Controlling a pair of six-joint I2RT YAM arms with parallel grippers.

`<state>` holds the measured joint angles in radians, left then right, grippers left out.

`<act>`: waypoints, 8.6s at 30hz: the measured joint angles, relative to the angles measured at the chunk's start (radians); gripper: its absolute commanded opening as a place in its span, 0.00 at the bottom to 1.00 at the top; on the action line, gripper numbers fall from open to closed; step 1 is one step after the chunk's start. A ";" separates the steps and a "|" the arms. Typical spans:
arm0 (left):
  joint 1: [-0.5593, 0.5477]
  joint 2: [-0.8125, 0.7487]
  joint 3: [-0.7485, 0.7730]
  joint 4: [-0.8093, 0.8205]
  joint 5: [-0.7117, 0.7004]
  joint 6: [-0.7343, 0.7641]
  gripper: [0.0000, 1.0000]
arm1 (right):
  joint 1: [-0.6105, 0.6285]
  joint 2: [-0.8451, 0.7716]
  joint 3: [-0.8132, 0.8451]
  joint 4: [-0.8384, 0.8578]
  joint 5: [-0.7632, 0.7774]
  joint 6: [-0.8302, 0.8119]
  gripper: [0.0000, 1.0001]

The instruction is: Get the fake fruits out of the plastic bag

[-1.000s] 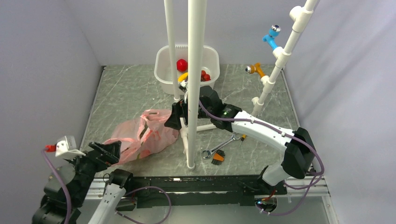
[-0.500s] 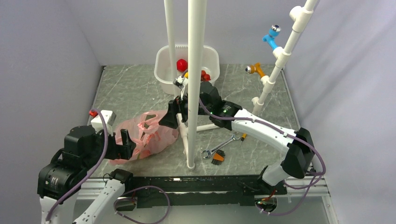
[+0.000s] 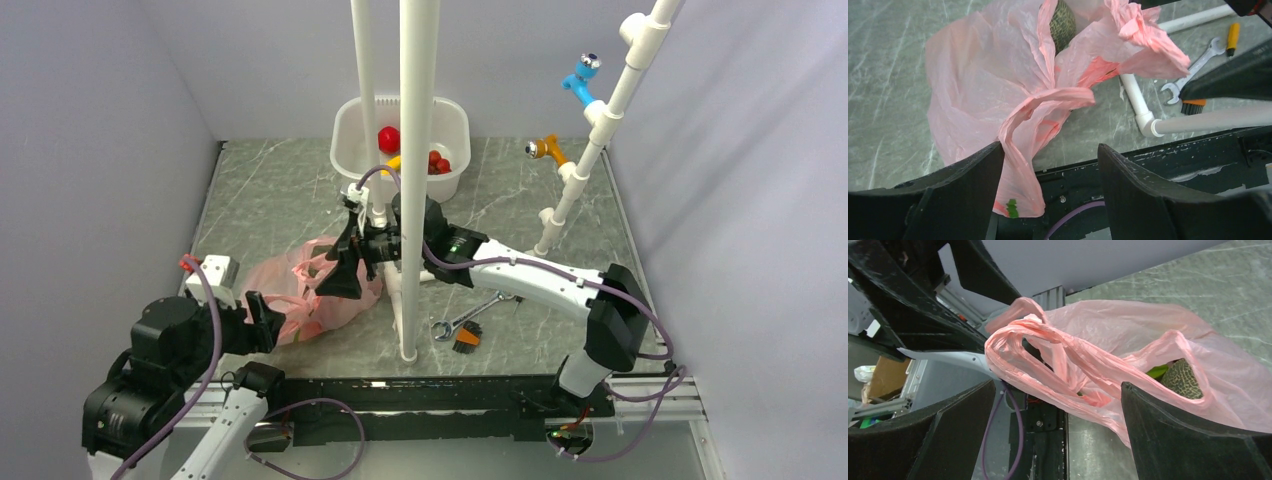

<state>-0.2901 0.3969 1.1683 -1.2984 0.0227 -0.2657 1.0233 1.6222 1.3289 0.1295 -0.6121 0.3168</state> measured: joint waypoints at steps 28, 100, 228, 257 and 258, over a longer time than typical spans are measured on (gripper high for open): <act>0.000 0.020 0.134 -0.005 -0.151 -0.079 0.99 | 0.081 0.009 0.031 0.053 0.409 -0.074 0.00; 0.000 -0.362 -0.068 -0.106 -0.227 -0.628 0.00 | -0.257 -0.308 -0.421 -0.082 0.440 0.140 0.17; -0.006 -0.070 -0.360 0.415 -0.151 -0.218 0.00 | 0.000 0.085 -0.069 0.043 0.038 0.043 0.48; -0.006 0.090 0.157 0.224 0.124 -0.251 0.90 | 0.014 0.255 -0.222 -0.035 0.419 0.053 0.42; -0.006 0.114 0.150 0.259 0.192 -0.250 0.89 | 0.014 0.255 -0.210 -0.039 0.418 0.053 0.42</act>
<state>-0.2962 0.5114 1.3178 -1.0389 0.2142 -0.5156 1.0370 1.8774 1.1191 0.0910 -0.1936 0.3702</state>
